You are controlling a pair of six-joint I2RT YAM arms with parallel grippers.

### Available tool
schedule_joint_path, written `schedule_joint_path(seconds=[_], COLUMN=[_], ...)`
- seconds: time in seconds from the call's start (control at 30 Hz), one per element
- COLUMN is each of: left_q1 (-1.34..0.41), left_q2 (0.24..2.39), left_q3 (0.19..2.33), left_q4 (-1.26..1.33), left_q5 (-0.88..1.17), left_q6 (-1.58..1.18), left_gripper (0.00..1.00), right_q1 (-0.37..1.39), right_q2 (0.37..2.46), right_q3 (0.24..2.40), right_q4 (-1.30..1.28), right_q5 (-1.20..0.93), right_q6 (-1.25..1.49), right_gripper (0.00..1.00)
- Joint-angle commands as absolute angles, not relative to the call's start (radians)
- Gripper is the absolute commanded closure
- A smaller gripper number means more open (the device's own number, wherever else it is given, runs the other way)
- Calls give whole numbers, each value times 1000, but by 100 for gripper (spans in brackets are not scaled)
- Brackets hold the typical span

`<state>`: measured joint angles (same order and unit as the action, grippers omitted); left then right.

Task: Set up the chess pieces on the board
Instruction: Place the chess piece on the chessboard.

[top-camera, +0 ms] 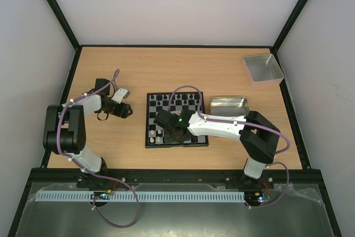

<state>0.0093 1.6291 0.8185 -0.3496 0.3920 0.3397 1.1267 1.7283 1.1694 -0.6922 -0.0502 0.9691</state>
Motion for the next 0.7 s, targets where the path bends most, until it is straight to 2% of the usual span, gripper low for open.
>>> schedule_joint_path(seconds=[0.0,0.23,0.67], left_q1=[0,0,0], left_q2=[1671,1671,1674], left_q3=[799,799,800], left_q4=[-405,-404,-405], left_q5=[376,376,378], left_q6=[336,336,336], left_gripper=[32,32,32], right_q1=[1124,1124,1110], right_q2=[1725,1721,1692], right_q3=[1154,1161,1222], right_q4=[-685,-688,-751], right_q5=[-47,-46,7], right_q6=[977,979,970], right_gripper=[85,77,74])
